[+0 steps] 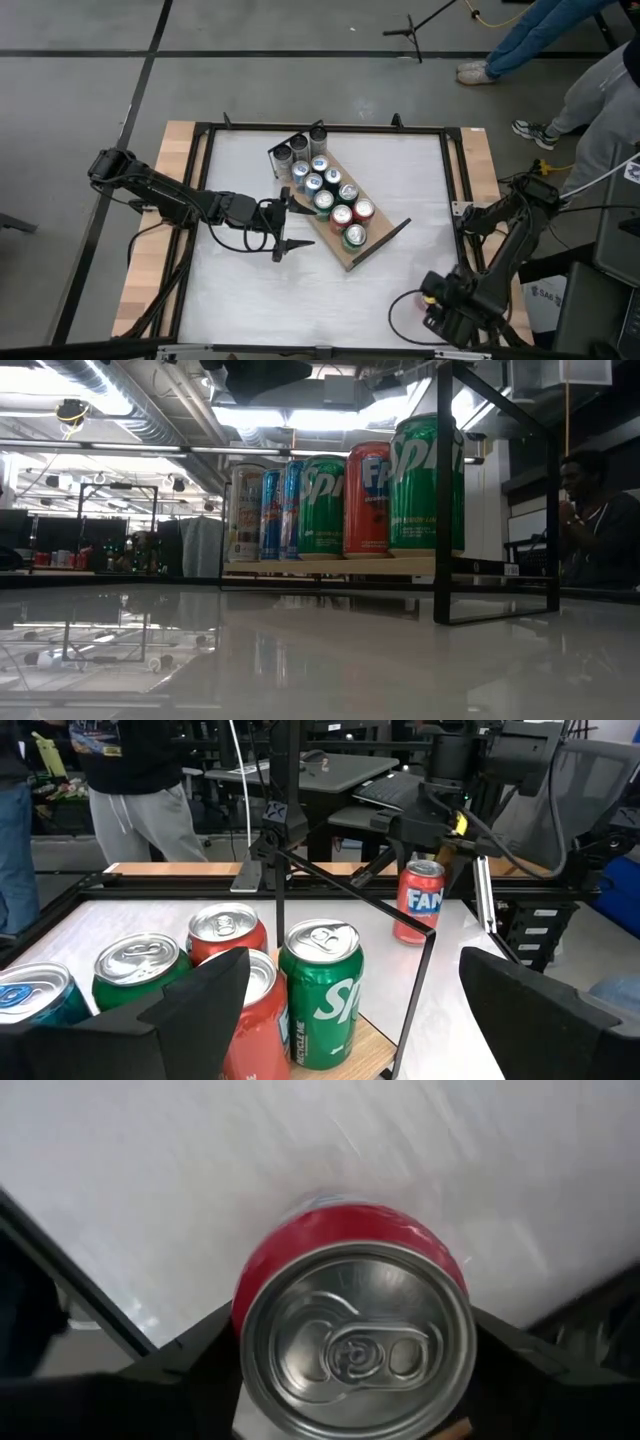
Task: Place canned beverage on shelf
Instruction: Put the red soda can on the shelf
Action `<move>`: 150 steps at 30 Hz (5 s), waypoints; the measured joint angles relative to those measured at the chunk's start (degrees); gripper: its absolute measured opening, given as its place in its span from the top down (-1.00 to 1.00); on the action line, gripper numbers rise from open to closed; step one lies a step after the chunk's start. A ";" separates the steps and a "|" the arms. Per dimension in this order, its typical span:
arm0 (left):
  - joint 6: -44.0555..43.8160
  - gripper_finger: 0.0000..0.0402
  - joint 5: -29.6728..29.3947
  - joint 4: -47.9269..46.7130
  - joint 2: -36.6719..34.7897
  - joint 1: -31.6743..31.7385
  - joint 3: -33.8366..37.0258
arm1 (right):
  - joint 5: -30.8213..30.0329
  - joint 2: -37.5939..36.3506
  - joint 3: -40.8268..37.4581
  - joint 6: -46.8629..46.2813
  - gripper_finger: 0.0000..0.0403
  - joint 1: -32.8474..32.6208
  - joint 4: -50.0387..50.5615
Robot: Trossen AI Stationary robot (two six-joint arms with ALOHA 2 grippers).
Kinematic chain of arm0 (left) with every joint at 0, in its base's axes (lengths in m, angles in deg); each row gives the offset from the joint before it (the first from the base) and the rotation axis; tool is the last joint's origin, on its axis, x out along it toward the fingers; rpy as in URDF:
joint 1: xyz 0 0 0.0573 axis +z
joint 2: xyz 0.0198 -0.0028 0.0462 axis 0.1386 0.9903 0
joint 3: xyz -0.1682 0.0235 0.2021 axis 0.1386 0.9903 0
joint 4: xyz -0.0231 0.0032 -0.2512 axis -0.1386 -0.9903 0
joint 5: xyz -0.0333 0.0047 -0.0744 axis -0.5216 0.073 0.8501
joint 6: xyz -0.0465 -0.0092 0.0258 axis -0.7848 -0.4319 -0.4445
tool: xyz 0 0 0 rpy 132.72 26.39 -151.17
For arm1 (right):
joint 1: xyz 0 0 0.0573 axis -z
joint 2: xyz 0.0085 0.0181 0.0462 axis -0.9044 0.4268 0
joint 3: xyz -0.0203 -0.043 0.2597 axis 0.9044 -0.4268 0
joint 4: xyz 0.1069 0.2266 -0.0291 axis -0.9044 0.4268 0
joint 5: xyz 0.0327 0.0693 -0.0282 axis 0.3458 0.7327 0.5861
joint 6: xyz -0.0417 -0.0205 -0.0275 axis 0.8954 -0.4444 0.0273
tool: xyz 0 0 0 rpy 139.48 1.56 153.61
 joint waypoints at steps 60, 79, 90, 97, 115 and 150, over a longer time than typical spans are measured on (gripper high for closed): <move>0.00 -0.76 -0.02 0.00 0.00 -0.02 0.00 | 3.43 0.00 -0.02 87.88 -0.64 21.85 -6.20; 0.00 -0.77 -0.02 0.00 0.00 -0.01 0.00 | 3.94 0.00 2.91 85.60 -0.95 21.85 -5.69; -0.02 -0.77 -0.02 0.00 0.00 -0.17 0.00 | 5.40 0.00 8.97 69.20 -0.95 21.85 4.33; -0.03 -0.76 -0.02 0.00 0.00 -0.17 0.00 | 7.92 -0.01 9.64 47.90 -0.95 21.85 6.24; 0.00 -0.76 -0.02 -0.04 0.00 -0.15 -0.02 | 9.23 -0.02 9.64 5.69 -0.95 21.83 6.21; 0.00 -0.76 -0.02 -0.04 0.00 -0.13 -0.02 | -0.28 -0.02 7.48 0.69 -0.95 21.80 0.67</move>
